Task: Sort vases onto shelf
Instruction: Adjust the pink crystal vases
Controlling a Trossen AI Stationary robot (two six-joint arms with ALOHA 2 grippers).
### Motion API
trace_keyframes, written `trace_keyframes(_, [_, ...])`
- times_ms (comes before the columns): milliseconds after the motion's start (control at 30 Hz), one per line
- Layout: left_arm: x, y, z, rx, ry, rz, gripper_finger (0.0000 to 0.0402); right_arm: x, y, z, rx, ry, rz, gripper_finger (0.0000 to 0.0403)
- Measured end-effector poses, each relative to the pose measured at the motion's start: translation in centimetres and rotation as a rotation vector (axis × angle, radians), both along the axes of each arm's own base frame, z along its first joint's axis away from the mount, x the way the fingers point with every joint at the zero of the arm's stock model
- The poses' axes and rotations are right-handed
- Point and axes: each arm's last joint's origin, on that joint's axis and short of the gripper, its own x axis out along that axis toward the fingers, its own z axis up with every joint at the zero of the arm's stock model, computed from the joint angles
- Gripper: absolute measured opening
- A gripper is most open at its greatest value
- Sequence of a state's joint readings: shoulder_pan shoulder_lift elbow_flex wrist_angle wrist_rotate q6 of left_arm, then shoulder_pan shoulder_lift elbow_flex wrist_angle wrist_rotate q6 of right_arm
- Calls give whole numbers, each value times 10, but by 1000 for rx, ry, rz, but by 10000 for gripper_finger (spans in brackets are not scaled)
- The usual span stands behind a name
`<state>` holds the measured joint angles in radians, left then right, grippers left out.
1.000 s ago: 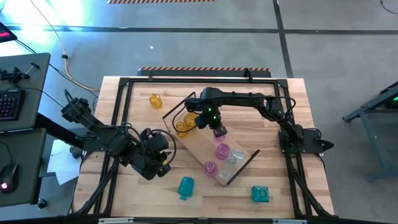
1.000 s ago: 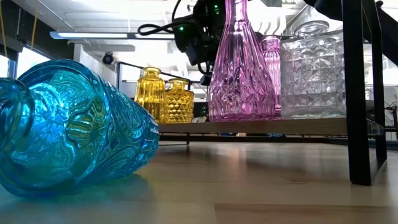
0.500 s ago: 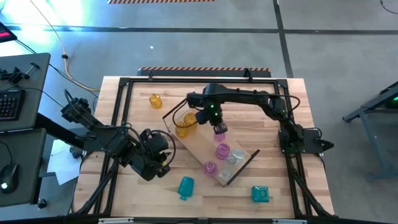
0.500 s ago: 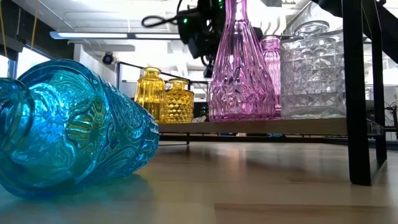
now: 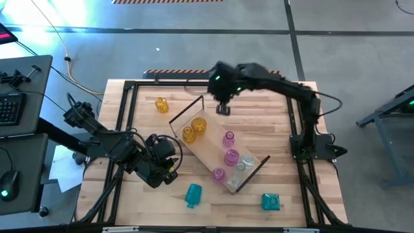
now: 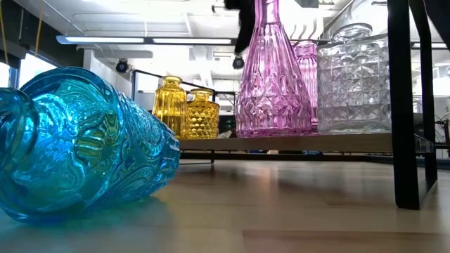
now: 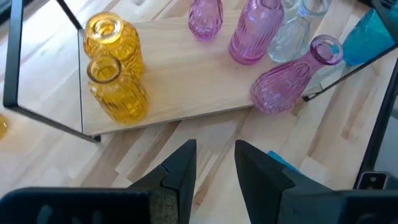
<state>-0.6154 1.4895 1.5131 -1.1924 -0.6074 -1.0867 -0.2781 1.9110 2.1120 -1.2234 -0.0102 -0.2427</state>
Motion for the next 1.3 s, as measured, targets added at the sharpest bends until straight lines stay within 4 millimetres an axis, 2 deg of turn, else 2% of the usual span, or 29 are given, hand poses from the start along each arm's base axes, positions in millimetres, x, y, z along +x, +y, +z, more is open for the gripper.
trace_keyframes(133, [6, 9, -1, 35, 49, -54, 104, -30, -2, 37, -9, -120, -113, 0])
trace_keyframes(267, [20, 31, -1, 71, 97, -98, 104, -60, 6, 66, 13, -216, -202, 0])
trace_keyframes(433, [44, 60, 3, 133, 75, -205, 104, -94, 35, 92, 44, -278, -250, 0])
trace_keyframes(567, [59, 85, 5, 233, 72, -267, 104, -120, 62, 106, 49, -305, -297, 0])
trace_keyframes(700, [73, 108, 1, 248, 88, -339, 104, -151, 91, 122, 31, -381, -360, 0])
trace_keyframes(833, [92, 119, -12, 263, 113, -441, 104, -180, 115, 135, 11, -489, -412, 0])
trace_keyframes(967, [111, 124, -28, 254, 115, -517, 104, -207, 131, 141, -31, -566, -476, 0])
trace_keyframes(1100, [127, 128, -45, 265, 135, -560, 104, -231, 138, 139, -55, -586, -541, 0])
trace_keyframes(1300, [144, 144, -74, 266, 215, -555, 104, -256, 140, 143, -37, -691, -558, 0])
